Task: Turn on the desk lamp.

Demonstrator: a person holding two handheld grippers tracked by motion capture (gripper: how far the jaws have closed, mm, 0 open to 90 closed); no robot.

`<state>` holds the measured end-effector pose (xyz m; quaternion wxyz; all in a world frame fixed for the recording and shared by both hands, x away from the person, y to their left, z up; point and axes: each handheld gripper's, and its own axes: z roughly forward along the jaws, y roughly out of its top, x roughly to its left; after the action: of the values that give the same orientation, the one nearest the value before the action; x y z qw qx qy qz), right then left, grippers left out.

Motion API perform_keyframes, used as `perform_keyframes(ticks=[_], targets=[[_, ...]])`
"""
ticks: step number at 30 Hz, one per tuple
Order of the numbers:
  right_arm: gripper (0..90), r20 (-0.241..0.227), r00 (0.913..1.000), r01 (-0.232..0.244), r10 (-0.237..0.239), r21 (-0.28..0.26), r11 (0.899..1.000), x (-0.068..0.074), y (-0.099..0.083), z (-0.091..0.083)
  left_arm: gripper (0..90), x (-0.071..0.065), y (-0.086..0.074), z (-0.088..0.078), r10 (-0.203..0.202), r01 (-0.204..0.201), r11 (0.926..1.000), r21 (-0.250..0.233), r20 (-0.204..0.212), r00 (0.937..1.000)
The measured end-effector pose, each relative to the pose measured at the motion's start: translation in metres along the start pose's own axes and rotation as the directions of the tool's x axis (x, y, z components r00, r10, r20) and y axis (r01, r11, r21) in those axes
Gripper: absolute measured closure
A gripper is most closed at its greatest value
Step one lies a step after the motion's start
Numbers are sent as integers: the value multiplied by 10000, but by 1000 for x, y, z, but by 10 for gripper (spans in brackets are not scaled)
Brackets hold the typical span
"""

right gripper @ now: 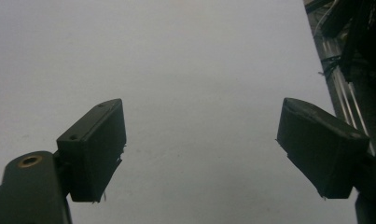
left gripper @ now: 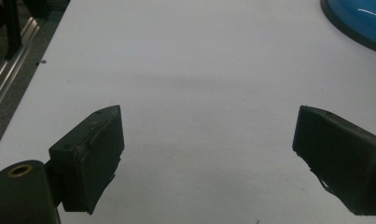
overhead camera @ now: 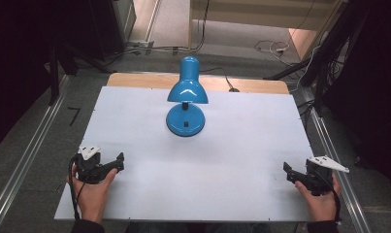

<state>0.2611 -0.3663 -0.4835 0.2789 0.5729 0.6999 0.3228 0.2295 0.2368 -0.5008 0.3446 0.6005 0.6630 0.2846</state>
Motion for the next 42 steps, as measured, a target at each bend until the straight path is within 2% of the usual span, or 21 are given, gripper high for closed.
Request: perform_keyframes(ticks=[3, 6, 11, 15, 24, 28, 31, 42], targets=[[135, -124, 9997, -191, 190, -72, 9998, -1, 2, -1, 96, -2, 2, 0, -58, 59, 9999, -102, 96, 9999], [133, -174, 9996, -214, 216, 74, 9997, -2, 1, 0, 96, -6, 3, 3, -138, 140, 9999, -82, 267, 9995], [132, -202, 9993, -304, 304, -16, 9995, -3, 1, -2, 96, -11, 5, 5, -170, 175, 9998, -131, 408, 9990], [124, -343, 9982, -488, 487, -39, 9988, -5, 1, -3, 96, -16, 8, 6, -170, 184, 9996, -190, 720, 9973], [124, -442, 9969, -647, 647, 14, 9979, -8, 1, -3, 96, -21, 12, 11, -321, 341, 9992, -200, 945, 9950], [124, -434, 9968, -670, 673, 77, 9977, -10, 1, -2, 96, -25, 15, 15, -220, 234, 9996, -132, 975, 9950], [124, -412, 9958, -809, 814, 127, 9966, -12, 0, -3, 96, -30, 17, 18, -210, 224, 9997, -125, 1053, 9942], [124, -415, 9961, -781, 784, 105, 9969, -13, 0, -2, 96, -46, 25, 25, -178, 197, 9997, -138, 1295, 9914]])
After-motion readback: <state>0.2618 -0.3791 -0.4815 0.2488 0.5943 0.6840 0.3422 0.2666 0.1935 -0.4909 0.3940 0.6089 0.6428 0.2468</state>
